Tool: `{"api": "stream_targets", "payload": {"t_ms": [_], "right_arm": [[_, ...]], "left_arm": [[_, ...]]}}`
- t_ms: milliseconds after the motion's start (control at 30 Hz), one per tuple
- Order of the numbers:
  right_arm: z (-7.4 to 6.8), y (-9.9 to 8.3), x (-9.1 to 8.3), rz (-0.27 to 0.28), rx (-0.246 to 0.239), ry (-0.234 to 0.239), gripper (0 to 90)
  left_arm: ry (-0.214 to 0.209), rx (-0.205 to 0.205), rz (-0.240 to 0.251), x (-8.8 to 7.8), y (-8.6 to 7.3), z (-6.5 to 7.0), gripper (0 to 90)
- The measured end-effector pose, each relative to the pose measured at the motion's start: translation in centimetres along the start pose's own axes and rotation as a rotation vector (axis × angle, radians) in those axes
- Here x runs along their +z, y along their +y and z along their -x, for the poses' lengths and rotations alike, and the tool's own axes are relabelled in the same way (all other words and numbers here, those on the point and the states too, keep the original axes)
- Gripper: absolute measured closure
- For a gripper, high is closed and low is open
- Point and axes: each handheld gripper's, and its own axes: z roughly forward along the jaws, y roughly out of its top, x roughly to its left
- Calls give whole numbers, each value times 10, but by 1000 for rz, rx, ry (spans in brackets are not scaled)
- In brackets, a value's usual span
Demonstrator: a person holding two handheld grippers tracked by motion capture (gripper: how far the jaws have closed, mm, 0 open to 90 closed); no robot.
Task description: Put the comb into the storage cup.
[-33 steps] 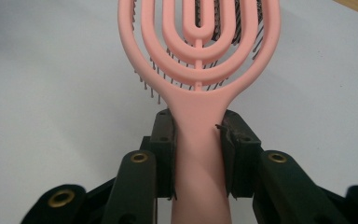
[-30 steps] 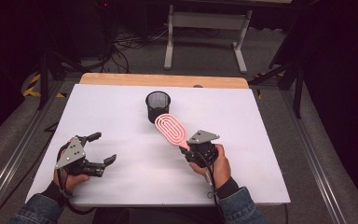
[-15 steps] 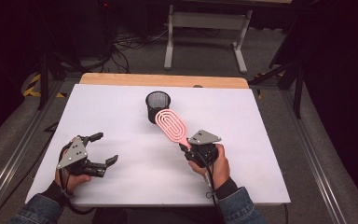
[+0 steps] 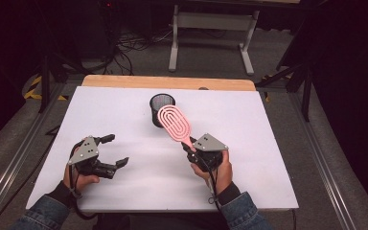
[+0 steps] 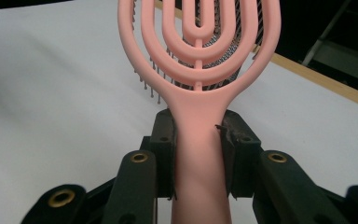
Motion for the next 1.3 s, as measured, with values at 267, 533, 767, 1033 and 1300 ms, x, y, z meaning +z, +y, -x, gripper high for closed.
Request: {"api": "stream_targets", "payload": {"t_ms": [267,533,767,1033,1300], "right_arm": [[-9,1,6,35,-23,-9,696],[-18,3,10,71,-51,-28,696],[-29,8,12,127,-90,-46,697],[-39,9,13,158,-119,-54,697],[-47,9,16,158,-150,-63,697]], "left_arm": [[-31,-56,41,8,13,1,108],[-81,-67,82,30,36,15,148],[-142,-118,113,52,51,24,150],[-174,-211,145,67,60,25,165],[-172,-259,193,72,63,25,242]]}}
